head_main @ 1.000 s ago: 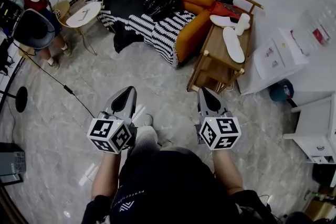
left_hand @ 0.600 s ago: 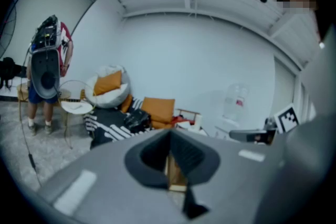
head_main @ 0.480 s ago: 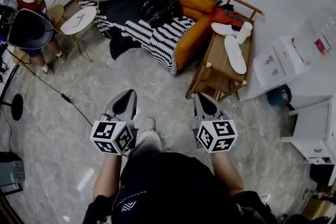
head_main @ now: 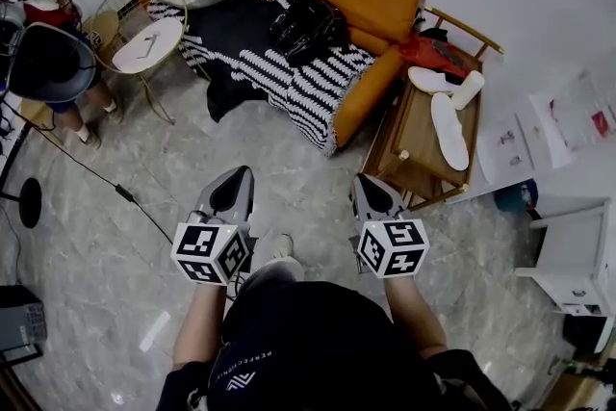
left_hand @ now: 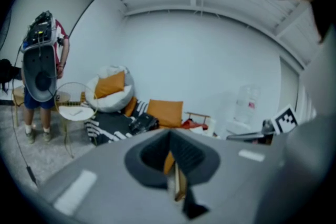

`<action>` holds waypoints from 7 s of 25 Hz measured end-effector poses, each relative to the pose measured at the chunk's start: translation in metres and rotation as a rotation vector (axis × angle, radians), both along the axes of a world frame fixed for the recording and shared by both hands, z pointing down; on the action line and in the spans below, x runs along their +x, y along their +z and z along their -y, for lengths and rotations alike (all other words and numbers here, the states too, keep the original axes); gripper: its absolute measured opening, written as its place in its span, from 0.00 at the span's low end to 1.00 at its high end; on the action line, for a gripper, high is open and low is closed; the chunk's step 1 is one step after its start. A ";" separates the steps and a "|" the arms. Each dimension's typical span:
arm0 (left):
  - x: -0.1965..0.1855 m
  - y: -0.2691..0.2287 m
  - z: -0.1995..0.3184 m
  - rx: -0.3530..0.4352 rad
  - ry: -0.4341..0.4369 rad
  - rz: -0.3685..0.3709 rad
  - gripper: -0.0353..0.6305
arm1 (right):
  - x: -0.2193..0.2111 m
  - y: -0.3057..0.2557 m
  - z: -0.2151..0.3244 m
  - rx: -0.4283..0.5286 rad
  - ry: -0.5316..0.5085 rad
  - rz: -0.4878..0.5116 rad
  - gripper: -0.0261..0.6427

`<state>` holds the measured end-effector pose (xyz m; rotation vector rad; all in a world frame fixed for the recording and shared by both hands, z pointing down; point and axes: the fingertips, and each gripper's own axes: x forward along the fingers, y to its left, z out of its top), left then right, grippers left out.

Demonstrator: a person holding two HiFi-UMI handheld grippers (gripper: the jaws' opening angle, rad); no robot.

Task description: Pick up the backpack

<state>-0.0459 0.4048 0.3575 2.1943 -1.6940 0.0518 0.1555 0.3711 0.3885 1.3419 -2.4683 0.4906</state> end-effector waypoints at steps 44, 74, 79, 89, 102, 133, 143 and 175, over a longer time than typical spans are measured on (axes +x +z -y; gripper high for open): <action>-0.076 0.058 0.322 -0.129 0.002 0.017 0.07 | -0.081 0.062 0.349 -0.095 -0.037 -0.046 0.03; -0.044 0.087 0.475 -0.156 0.178 0.047 0.09 | -0.073 0.096 0.466 -0.190 0.041 0.044 0.25; -0.051 0.098 0.522 -0.186 0.249 0.057 0.12 | -0.082 0.114 0.499 -0.242 0.095 0.041 0.29; -0.081 0.144 0.621 -0.303 0.345 0.067 0.20 | -0.110 0.159 0.583 -0.348 0.235 0.036 0.36; -0.089 0.211 0.674 -0.436 0.477 0.068 0.21 | -0.126 0.242 0.630 -0.533 0.404 0.066 0.40; -0.093 0.279 0.710 -0.521 0.562 0.059 0.21 | -0.126 0.324 0.699 -0.574 0.603 0.009 0.27; -0.102 0.266 0.714 -0.498 0.532 0.058 0.21 | -0.145 0.309 0.698 -0.580 0.555 0.033 0.11; -0.107 0.184 0.648 -0.388 0.350 0.026 0.21 | -0.150 0.206 0.640 -0.511 0.270 -0.012 0.07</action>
